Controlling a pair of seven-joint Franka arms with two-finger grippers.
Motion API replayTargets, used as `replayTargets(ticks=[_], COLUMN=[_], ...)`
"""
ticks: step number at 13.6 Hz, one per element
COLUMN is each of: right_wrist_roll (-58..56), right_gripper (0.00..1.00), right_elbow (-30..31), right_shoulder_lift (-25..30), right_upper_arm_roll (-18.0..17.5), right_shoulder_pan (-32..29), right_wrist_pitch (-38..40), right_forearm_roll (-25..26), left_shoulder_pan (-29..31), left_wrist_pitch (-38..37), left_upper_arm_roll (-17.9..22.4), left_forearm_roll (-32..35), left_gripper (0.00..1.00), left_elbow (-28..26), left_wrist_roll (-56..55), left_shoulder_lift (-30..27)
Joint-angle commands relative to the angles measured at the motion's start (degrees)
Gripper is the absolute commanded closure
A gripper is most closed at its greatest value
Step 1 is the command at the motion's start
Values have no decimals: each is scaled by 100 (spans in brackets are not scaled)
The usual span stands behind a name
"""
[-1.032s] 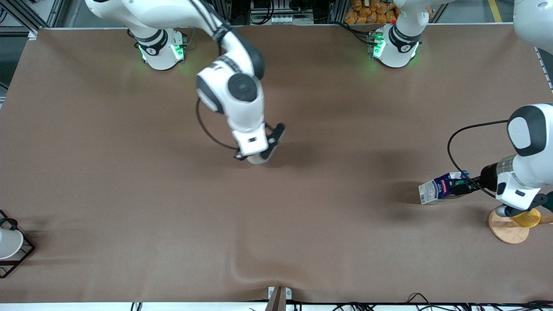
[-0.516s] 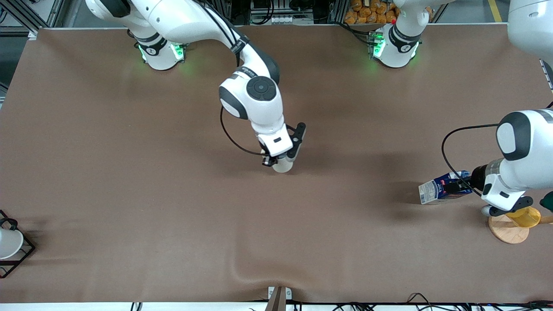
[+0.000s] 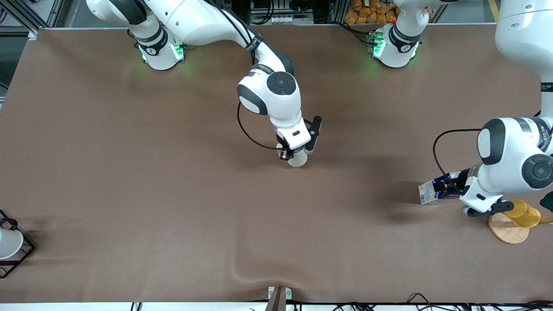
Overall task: Place milk next to cup
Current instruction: 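Carry the white mug with the right gripper to the table center and lower it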
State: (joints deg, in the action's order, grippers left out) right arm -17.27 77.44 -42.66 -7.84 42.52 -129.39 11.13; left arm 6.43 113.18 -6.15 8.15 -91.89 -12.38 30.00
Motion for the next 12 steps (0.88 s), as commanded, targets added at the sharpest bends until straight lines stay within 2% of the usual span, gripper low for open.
replayTargets(ticks=[1,3,7,9,10,11,12], right_wrist_roll=[303,339,453,453,453,462,453], right_gripper=[100,100,99,92,72,1,0], right_elbow=[-361,-361,-309,-317,-326,-344,-352], right_shoulder_lift=[-269,-269,-199,-173,-155,-138,-77], right_upper_arm_roll=[45,45,54,54,45,45,45], right_shoulder_pan=[151,160,187,178,178,178,161], right_wrist_pitch=[-60,-51,63,195,221,308,431], right_forearm_roll=[83,100,83,92,83,74,74], left_shoulder_pan=[7,7,60,69,78,69,43], left_wrist_pitch=[-59,-59,-59,-198,-382,-506,-594], left_upper_arm_roll=[17,17,9,9,9,0,0], left_forearm_roll=[152,143,91,64,46,46,37], left_gripper=[7,15,48,49,49,49,49], left_elbow=[74,74,110,118,127,171,171], left_wrist_roll=[139,139,139,121,104,121,69], left_shoulder_lift=[33,41,-2,-133,-247,-309,-371])
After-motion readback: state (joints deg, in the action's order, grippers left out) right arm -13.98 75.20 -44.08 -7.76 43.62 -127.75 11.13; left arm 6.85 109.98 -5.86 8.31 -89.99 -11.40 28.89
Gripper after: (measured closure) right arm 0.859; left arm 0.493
